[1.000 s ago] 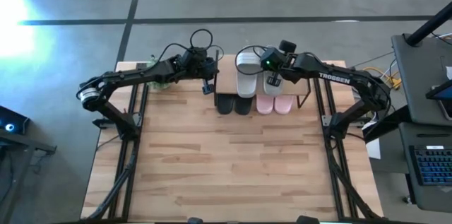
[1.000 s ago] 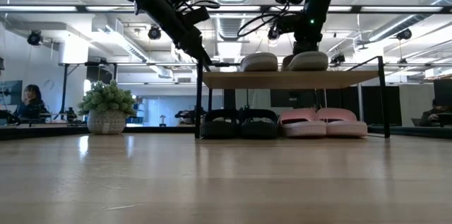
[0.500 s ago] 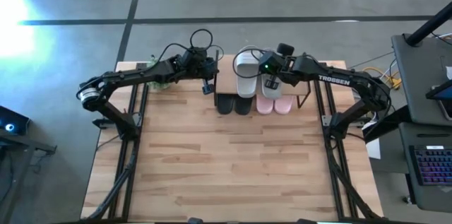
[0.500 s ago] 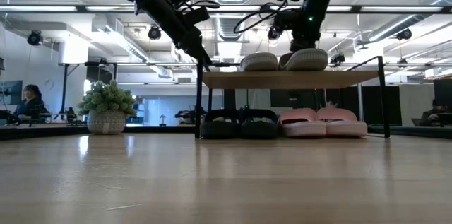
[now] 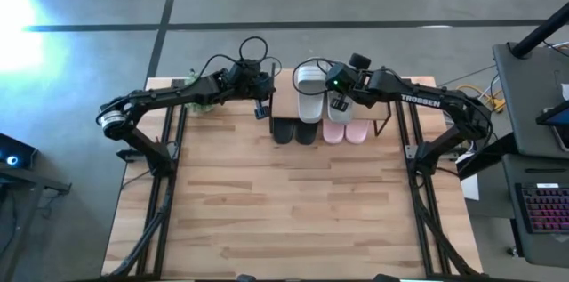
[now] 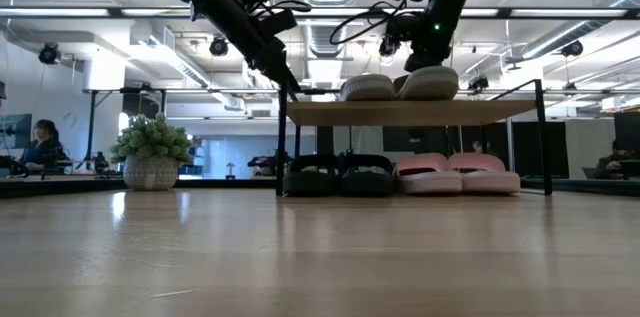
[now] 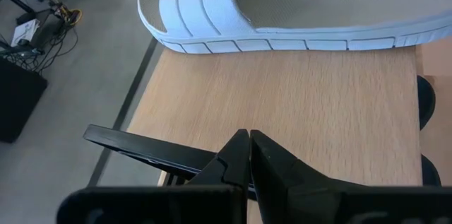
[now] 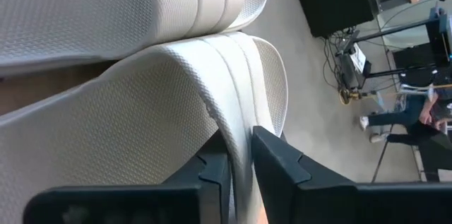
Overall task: Pick and place slides into the shelf
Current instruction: Adjust the gray slippers on the shelf
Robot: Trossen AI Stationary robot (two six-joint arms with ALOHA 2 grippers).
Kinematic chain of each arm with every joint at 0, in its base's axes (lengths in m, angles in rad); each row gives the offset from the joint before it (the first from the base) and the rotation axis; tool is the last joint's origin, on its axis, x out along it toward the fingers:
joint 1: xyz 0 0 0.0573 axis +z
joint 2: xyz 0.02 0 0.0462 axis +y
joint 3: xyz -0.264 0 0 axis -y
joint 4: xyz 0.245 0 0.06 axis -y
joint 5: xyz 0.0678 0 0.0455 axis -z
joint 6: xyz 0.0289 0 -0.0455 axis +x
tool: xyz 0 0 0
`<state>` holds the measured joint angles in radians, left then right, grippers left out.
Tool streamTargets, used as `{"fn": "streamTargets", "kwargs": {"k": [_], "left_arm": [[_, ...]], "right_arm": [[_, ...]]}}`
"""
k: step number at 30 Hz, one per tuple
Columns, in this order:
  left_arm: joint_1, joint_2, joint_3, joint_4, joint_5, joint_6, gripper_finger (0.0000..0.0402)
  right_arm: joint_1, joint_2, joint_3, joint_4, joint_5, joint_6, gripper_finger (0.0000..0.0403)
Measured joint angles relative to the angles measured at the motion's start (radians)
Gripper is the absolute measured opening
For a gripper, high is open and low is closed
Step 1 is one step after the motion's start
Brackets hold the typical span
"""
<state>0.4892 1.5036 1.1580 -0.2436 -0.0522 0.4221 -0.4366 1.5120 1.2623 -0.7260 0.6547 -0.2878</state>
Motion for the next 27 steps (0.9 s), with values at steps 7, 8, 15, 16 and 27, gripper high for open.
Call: {"fn": "streamTargets", "kwargs": {"k": [7, 8, 15, 16, 27], "left_arm": [[0.000, 0.000, 0.000, 0.000, 0.006, 0.000, 0.0000], [0.000, 0.000, 0.000, 0.000, 0.006, 0.000, 0.0000], [0.000, 0.000, 0.000, -0.003, 0.017, 0.000, 0.0000], [0.000, 0.000, 0.000, -0.003, 0.017, 0.000, 0.0000], [0.000, 0.000, -0.001, -0.004, 0.019, 0.000, 0.0000]], "right_arm": [[0.000, 0.000, -0.002, -0.002, 0.000, 0.026, 0.0063], [0.000, 0.000, -0.002, -0.002, 0.000, 0.026, 0.0067], [0.000, 0.000, 0.007, -0.034, -0.034, 0.030, 0.0104], [0.000, -0.001, 0.009, -0.038, -0.035, 0.037, 0.0109], [0.005, -0.029, 0.055, -0.108, -0.040, 0.114, 0.0144]]}}
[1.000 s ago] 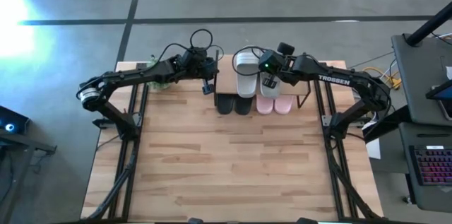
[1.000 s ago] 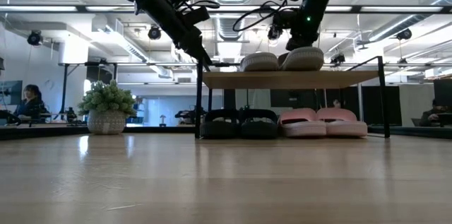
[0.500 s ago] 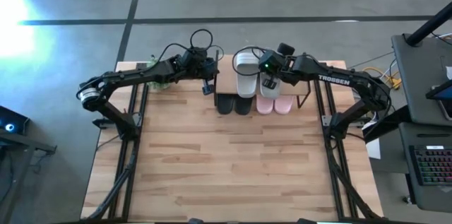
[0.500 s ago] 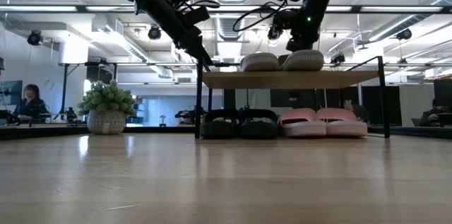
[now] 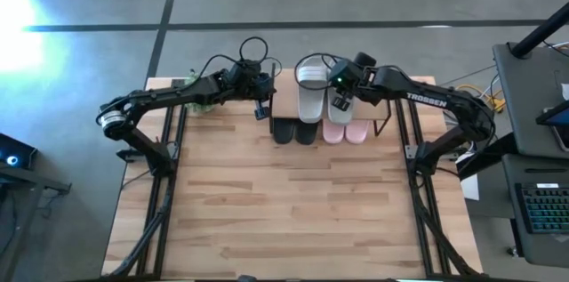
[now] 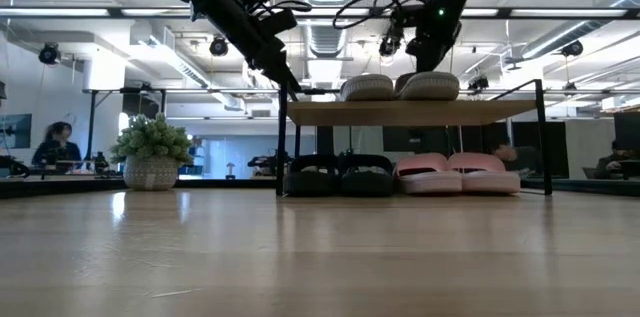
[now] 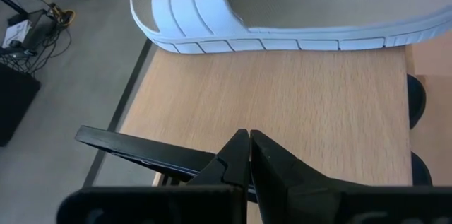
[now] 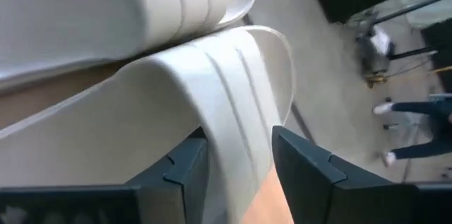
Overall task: Pick and place slides into the shelf
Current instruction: Adjust the gray slippers on the shelf
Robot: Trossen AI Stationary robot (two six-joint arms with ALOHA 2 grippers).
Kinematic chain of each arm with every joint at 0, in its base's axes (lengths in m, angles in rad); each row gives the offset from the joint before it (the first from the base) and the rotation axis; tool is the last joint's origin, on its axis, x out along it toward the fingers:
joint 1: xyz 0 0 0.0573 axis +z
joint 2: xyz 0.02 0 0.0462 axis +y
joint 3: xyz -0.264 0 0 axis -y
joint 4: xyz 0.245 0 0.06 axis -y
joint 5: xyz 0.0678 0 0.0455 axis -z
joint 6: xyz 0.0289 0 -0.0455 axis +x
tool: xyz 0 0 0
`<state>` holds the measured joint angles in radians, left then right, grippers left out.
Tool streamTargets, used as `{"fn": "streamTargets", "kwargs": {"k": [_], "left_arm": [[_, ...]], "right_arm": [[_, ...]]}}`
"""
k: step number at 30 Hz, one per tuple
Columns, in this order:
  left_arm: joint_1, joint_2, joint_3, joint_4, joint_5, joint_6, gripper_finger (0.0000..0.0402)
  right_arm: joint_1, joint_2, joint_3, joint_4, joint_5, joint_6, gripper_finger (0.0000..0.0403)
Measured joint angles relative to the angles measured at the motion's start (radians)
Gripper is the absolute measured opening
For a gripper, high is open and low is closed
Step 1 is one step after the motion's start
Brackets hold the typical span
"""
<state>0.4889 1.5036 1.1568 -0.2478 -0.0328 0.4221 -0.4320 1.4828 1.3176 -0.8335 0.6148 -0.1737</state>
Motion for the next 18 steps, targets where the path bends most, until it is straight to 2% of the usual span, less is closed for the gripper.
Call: {"fn": "streamTargets", "kwargs": {"k": [2, 6, 14, 18], "left_arm": [[0.000, 0.000, 0.000, -0.002, 0.001, 0.000, 0.0000], [0.000, 0.000, 0.000, 0.001, 0.002, 0.000, 0.0000], [0.000, 0.000, 0.000, 0.004, 0.004, -0.010, 0.0000], [0.000, 0.000, 0.000, 0.004, 0.006, -0.045, 0.0000]], "right_arm": [[0.000, -0.006, 0.010, -0.032, -0.021, 0.032, 0.0145], [0.000, -0.011, 0.020, -0.095, -0.144, 0.078, 0.0146], [0.006, -0.007, 0.001, -0.130, -0.182, 0.164, 0.0146], [0.010, -0.037, 0.015, -0.147, -0.276, 0.177, 0.0146]]}}
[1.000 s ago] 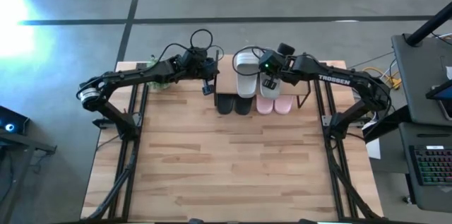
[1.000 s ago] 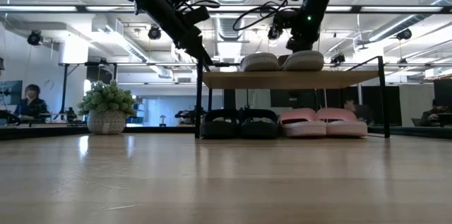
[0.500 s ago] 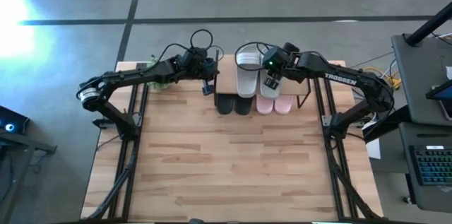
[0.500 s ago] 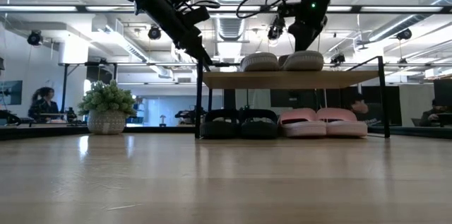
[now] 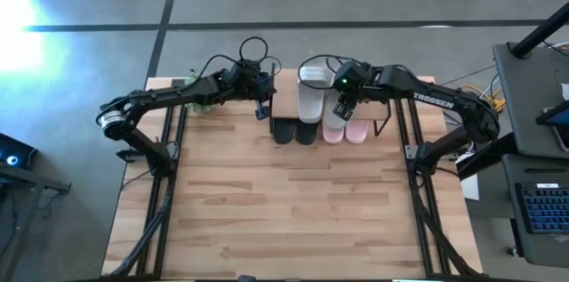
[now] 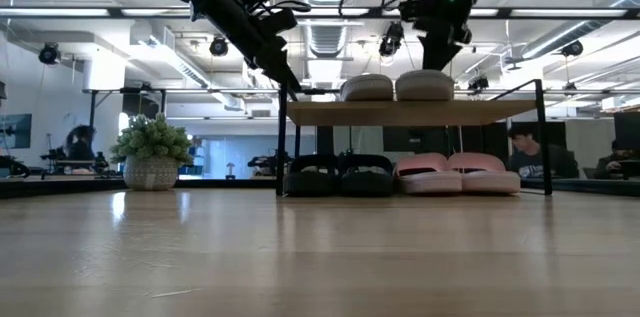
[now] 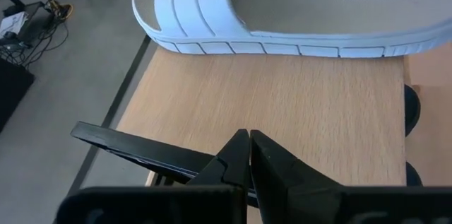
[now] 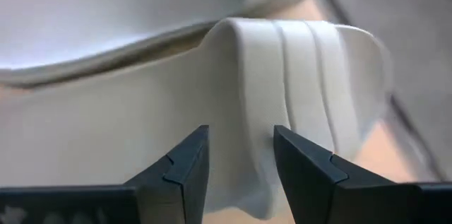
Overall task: Pick and place slides into the shelf
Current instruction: Adjust the gray slippers on the shelf
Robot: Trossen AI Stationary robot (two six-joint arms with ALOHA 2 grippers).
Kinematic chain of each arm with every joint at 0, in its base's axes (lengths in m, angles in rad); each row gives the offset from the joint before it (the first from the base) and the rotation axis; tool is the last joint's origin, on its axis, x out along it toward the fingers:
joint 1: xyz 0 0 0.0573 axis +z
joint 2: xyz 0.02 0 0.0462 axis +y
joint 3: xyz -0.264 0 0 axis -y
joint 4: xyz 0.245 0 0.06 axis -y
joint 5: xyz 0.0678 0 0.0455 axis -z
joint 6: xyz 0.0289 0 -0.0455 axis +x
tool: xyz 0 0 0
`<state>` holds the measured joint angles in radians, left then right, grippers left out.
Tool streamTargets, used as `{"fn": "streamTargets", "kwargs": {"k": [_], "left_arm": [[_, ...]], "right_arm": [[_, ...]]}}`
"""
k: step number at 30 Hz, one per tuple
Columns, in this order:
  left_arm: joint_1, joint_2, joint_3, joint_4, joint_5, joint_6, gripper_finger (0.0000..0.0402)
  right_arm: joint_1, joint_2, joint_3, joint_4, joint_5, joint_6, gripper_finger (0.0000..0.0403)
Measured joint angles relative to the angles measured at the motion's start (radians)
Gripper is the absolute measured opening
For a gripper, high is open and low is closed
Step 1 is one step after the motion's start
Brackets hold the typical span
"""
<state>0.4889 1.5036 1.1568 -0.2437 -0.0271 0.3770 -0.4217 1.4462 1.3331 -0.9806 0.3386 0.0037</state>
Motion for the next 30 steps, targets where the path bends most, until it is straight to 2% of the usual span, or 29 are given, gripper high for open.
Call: {"fn": "streamTargets", "kwargs": {"k": [4, 8, 12, 16, 24, 27, 30], "left_arm": [[0.000, 0.000, 0.000, 0.000, 0.000, -0.003, 0.0000], [0.000, 0.000, 0.000, 0.000, 0.000, -0.004, 0.0000], [-0.001, 0.000, 0.000, 0.000, 0.016, -0.024, 0.0000], [-0.003, 0.000, 0.000, 0.012, 0.047, -0.055, 0.0000], [-0.015, 0.000, 0.000, 0.024, 0.051, -0.058, 0.0000], [-0.018, 0.000, 0.000, 0.017, 0.051, -0.058, 0.0000], [-0.021, 0.000, 0.000, 0.017, 0.051, -0.058, 0.0000]], "right_arm": [[-0.002, -0.006, 0.022, -0.076, -0.103, 0.064, 0.0146], [0.002, -0.024, 0.024, -0.126, -0.121, 0.126, 0.0146], [0.005, -0.059, 0.022, -0.127, -0.085, 0.179, 0.0146], [0.004, -0.076, 0.021, -0.068, -0.028, 0.135, 0.0146], [-0.008, -0.027, 0.019, -0.027, -0.009, 0.088, 0.0146], [0.006, -0.045, 0.019, -0.028, -0.010, 0.136, 0.0146], [0.006, -0.099, 0.019, -0.061, -0.009, 0.259, 0.0139]]}}
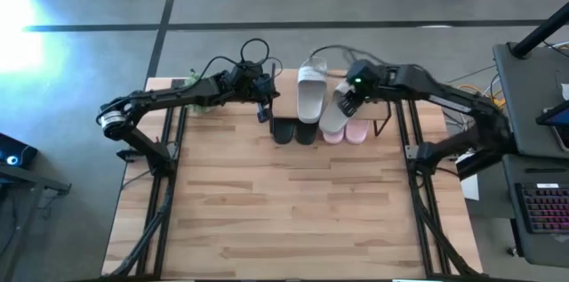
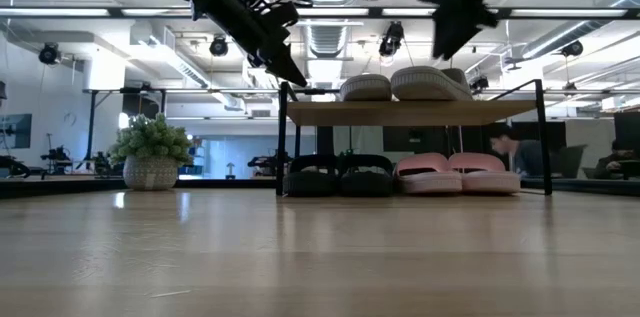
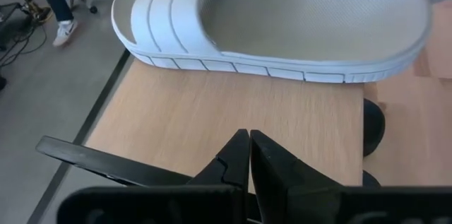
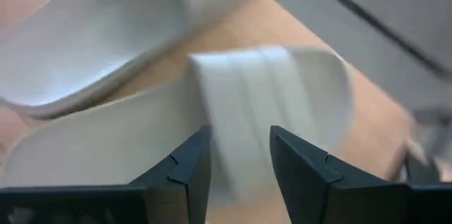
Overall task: Pick and place slides into the shelf
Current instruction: Adjust the gray slippers on the shelf
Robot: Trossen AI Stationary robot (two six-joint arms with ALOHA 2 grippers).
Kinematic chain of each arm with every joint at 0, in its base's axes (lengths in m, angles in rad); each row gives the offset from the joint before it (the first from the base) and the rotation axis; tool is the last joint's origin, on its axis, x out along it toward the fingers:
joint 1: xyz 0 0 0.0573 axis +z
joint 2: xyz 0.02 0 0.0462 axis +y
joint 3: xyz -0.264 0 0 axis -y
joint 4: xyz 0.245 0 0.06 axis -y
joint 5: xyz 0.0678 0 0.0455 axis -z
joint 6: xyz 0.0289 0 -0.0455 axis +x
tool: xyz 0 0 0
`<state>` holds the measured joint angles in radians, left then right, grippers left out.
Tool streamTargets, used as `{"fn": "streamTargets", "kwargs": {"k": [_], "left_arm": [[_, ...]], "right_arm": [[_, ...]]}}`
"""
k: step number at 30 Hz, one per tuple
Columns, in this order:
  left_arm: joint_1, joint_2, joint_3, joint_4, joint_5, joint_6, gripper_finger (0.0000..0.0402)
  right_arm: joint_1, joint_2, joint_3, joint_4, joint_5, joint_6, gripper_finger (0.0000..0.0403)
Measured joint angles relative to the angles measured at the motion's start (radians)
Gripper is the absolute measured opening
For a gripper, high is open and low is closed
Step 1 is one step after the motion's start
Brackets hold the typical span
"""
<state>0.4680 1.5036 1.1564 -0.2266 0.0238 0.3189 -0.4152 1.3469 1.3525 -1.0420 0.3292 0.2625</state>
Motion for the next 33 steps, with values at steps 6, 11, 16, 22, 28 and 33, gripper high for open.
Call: {"fn": "streamTargets", "kwargs": {"k": [6, 11, 16, 22, 28, 33], "left_arm": [[0.000, 0.000, 0.000, 0.004, 0.000, 0.000, 0.0000], [0.000, 0.000, -0.001, 0.026, 0.000, 0.000, 0.0000], [0.001, 0.000, -0.001, 0.042, -0.001, 0.000, 0.0000], [0.001, 0.000, -0.001, 0.035, -0.001, -0.002, 0.0000], [0.001, 0.000, -0.001, 0.034, -0.001, -0.002, 0.0000], [0.001, 0.000, -0.001, 0.033, -0.001, -0.002, 0.0000]], "right_arm": [[-0.002, -0.130, -0.002, -0.221, 0.009, 0.344, 0.0093], [-0.002, -0.164, -0.056, -0.348, -0.075, 0.532, 0.0028], [-0.002, -0.150, -0.114, -0.256, -0.159, 0.548, 0.0012], [-0.012, -0.082, -0.142, -0.184, -0.169, 0.482, 0.0012], [-0.048, -0.008, -0.136, -0.140, -0.092, 0.410, 0.0013], [-0.102, 0.011, -0.131, -0.019, -0.074, 0.353, 0.0013]]}}
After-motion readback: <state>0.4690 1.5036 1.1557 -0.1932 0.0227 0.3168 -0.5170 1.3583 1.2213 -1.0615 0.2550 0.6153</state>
